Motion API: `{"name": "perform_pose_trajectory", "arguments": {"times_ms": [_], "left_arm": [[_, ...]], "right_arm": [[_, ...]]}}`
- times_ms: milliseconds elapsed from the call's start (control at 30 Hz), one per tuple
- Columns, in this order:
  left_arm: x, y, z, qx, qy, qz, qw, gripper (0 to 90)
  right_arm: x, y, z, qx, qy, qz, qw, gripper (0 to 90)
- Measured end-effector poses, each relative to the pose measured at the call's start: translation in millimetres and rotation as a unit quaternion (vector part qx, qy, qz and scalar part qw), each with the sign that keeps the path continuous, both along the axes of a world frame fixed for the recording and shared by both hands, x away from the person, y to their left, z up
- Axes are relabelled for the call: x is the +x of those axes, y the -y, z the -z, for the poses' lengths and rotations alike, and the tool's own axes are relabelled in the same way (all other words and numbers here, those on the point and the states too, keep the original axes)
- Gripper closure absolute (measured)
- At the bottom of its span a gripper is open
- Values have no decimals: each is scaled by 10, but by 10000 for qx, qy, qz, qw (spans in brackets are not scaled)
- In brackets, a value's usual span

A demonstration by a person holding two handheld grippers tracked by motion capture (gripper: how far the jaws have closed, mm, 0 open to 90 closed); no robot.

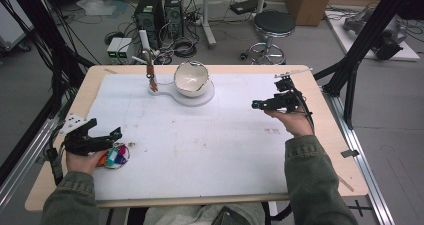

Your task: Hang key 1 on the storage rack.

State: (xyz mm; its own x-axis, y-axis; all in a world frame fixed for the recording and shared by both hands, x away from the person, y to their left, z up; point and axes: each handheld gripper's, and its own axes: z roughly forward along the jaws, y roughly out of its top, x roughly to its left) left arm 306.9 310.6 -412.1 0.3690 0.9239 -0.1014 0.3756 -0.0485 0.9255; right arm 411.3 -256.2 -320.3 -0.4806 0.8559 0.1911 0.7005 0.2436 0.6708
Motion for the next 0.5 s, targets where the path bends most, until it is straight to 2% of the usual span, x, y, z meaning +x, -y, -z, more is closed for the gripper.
{"name": "perform_pose_trajectory", "arguments": {"times_ms": [100,367,500], "left_arm": [[-1,0,0,-1,10,0,10000,17],[-1,0,0,-1,8,-8,10000,17],[1,-3,-1,35,-5,6,10000,17]], "right_arm": [[-22,42,50,-91,1,6,10000,18],[-112,166,145,-42,4,150,9999,18],[-160,215,208,-148,52,154,9998,18]]}}
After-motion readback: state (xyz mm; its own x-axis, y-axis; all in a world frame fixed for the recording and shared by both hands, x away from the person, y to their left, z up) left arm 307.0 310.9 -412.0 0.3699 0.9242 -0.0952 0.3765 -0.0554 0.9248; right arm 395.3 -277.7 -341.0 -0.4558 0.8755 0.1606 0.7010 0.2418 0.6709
